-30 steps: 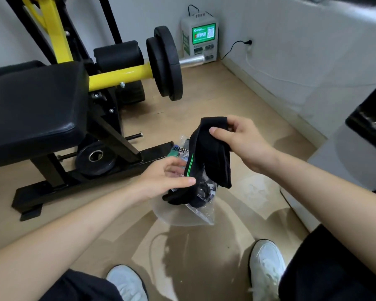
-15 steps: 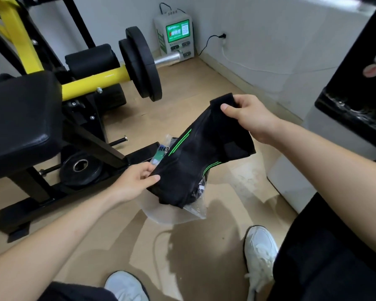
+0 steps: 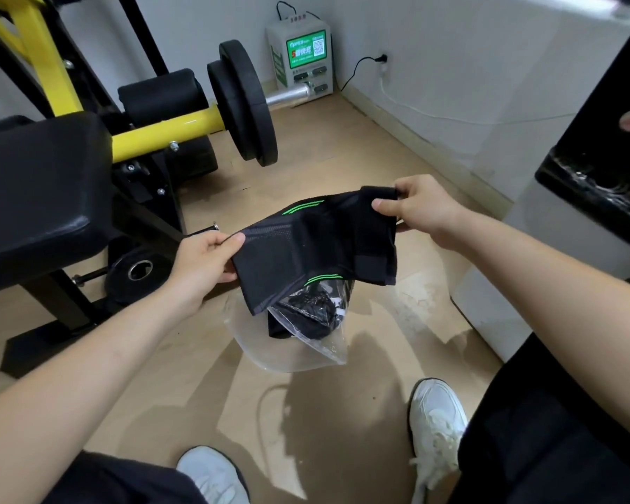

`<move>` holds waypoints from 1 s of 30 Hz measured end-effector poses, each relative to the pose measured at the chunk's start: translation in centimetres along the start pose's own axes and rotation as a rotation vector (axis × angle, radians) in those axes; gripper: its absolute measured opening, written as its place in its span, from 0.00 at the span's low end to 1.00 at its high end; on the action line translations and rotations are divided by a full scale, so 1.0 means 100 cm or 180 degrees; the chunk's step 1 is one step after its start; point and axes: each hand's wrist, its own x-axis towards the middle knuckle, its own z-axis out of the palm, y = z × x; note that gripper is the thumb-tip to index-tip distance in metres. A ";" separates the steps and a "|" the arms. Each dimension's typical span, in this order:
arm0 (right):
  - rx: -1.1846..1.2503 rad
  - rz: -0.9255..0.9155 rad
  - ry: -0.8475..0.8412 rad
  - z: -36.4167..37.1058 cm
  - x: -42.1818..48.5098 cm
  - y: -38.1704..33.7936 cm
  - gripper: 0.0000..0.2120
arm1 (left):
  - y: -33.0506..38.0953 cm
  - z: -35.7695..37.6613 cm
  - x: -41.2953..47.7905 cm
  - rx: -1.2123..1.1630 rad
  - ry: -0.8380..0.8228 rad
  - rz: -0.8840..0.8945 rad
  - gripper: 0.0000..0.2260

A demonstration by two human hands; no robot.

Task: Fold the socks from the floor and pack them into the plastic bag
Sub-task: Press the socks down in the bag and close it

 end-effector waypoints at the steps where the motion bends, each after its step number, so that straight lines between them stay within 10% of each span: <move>1: -0.0064 0.0011 -0.0066 0.003 -0.001 0.000 0.05 | 0.002 0.001 -0.001 -0.0013 0.0060 0.0058 0.09; 19: 0.0749 -0.0274 -0.1035 0.087 -0.053 -0.014 0.10 | 0.031 0.039 -0.052 -0.0562 -0.0640 0.0170 0.04; 30: -0.0047 -0.0568 -0.0640 0.079 -0.047 -0.001 0.15 | 0.033 0.028 -0.056 -0.0643 -0.1911 -0.0045 0.16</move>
